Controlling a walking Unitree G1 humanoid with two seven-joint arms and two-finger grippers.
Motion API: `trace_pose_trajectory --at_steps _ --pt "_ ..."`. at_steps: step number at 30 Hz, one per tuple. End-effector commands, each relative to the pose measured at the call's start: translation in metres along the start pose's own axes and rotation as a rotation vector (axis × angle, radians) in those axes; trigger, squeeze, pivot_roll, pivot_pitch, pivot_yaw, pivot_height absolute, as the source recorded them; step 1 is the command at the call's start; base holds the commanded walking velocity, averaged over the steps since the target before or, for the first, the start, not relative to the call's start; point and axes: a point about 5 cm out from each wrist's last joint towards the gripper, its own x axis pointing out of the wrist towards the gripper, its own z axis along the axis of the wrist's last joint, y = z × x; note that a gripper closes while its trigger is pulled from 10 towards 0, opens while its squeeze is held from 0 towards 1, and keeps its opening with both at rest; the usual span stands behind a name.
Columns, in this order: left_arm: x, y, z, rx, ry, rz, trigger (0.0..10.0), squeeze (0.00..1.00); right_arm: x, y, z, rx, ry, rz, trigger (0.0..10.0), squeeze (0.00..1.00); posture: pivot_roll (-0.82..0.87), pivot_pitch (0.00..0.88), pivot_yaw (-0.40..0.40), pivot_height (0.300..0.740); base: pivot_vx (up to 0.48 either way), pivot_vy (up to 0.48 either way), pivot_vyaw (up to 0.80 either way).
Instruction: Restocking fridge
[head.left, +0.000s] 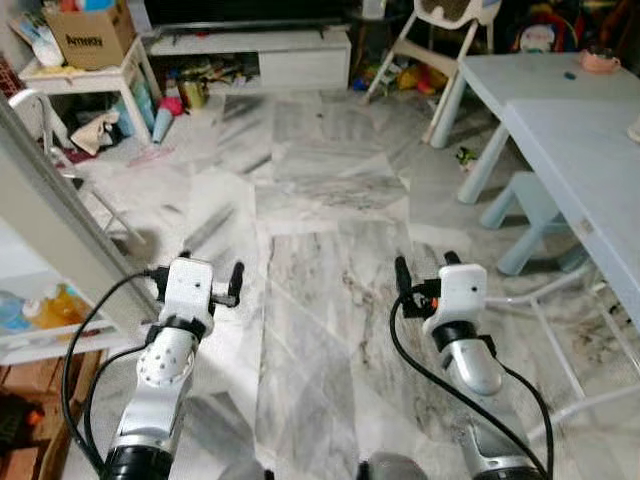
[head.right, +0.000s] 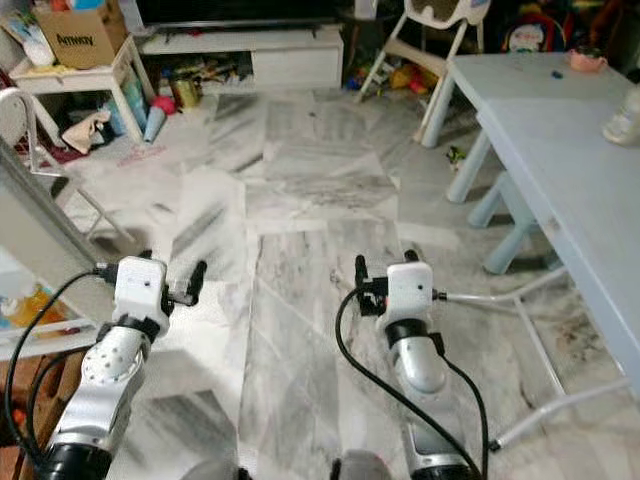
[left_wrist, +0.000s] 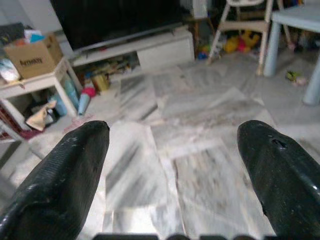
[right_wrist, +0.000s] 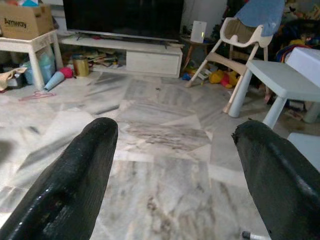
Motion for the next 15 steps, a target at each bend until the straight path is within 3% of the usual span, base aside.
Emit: trace_pose_trajectory --at_steps 1,7,13,15 --pt "-0.0002 0.0032 -0.0035 0.015 0.019 0.039 10.0 0.0 0.0008 -0.0028 0.0004 0.002 -0.006 -0.006 10.0 0.0 -0.07 0.0 0.016 0.74 0.405 0.255 0.63" --pt "0.0026 0.0127 -0.0032 0.032 0.023 0.114 10.0 0.0 0.0031 -0.0028 0.0014 -0.002 -0.014 0.004 10.0 0.0 -0.06 0.0 0.013 0.74 0.356 0.318 0.62" --pt "0.0055 0.0094 -0.0024 0.031 0.022 0.101 10.0 0.0 0.0051 -0.005 0.0025 -0.004 -0.02 -0.001 10.0 0.0 -0.06 0.0 0.013 0.74 0.322 0.356 0.6" --pt "0.0069 0.0072 -0.0022 0.03 0.022 0.094 10.0 0.0 0.0054 -0.0061 0.0022 -0.005 -0.018 -0.011 10.0 0.0 -0.06 0.0 0.013 0.74 0.322 0.356 0.0"
